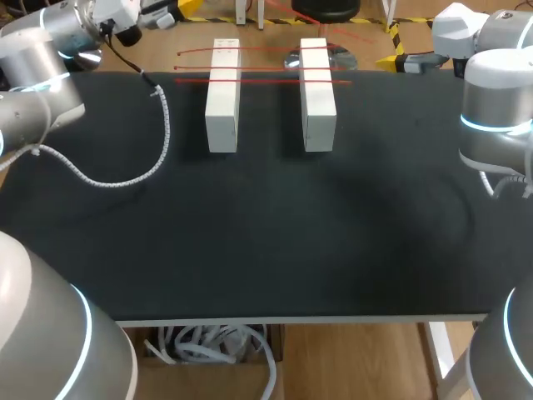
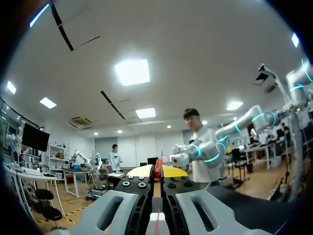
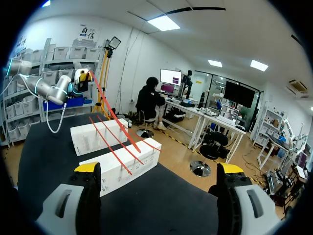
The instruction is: Grab the tape and strap the tape.
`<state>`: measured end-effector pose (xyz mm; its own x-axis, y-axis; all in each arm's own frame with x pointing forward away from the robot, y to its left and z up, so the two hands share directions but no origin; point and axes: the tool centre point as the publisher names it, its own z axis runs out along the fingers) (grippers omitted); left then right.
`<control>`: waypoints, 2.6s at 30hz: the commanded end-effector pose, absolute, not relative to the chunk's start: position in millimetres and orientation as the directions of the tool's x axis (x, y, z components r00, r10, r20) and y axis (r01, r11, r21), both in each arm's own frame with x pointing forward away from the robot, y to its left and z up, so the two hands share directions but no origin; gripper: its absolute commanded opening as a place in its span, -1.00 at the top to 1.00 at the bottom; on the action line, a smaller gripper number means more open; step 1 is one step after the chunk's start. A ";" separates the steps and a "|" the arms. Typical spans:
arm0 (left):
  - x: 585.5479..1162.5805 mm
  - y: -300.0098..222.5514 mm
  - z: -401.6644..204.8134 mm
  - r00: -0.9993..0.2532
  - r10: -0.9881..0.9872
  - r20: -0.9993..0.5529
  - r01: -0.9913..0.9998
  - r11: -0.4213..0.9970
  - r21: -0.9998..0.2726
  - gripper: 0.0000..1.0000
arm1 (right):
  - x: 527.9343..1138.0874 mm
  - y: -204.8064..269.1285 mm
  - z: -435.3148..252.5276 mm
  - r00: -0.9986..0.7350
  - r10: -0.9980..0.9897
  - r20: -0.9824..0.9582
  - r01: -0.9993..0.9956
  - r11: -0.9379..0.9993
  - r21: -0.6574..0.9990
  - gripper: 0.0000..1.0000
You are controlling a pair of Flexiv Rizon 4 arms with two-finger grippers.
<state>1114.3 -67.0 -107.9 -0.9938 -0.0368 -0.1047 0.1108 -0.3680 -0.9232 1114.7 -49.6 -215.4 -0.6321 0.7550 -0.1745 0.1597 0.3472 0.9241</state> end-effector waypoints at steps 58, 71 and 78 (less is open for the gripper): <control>1080.9 -62.3 -74.7 -0.986 -0.036 -0.160 0.158 -0.460 -0.873 1.00 | 1114.4 -49.8 -215.6 -0.633 0.755 -0.174 0.159 0.346 0.925 -1.00; 1081.1 -63.2 -74.8 -0.986 -0.056 -0.154 0.163 -0.455 -0.875 1.00 | 1114.4 -49.8 -215.6 -0.633 0.755 -0.174 0.159 0.346 0.925 -1.00; 1081.1 -63.2 -74.8 -0.986 -0.056 -0.154 0.163 -0.455 -0.875 1.00 | 1114.4 -49.8 -215.6 -0.633 0.755 -0.174 0.159 0.346 0.925 -1.00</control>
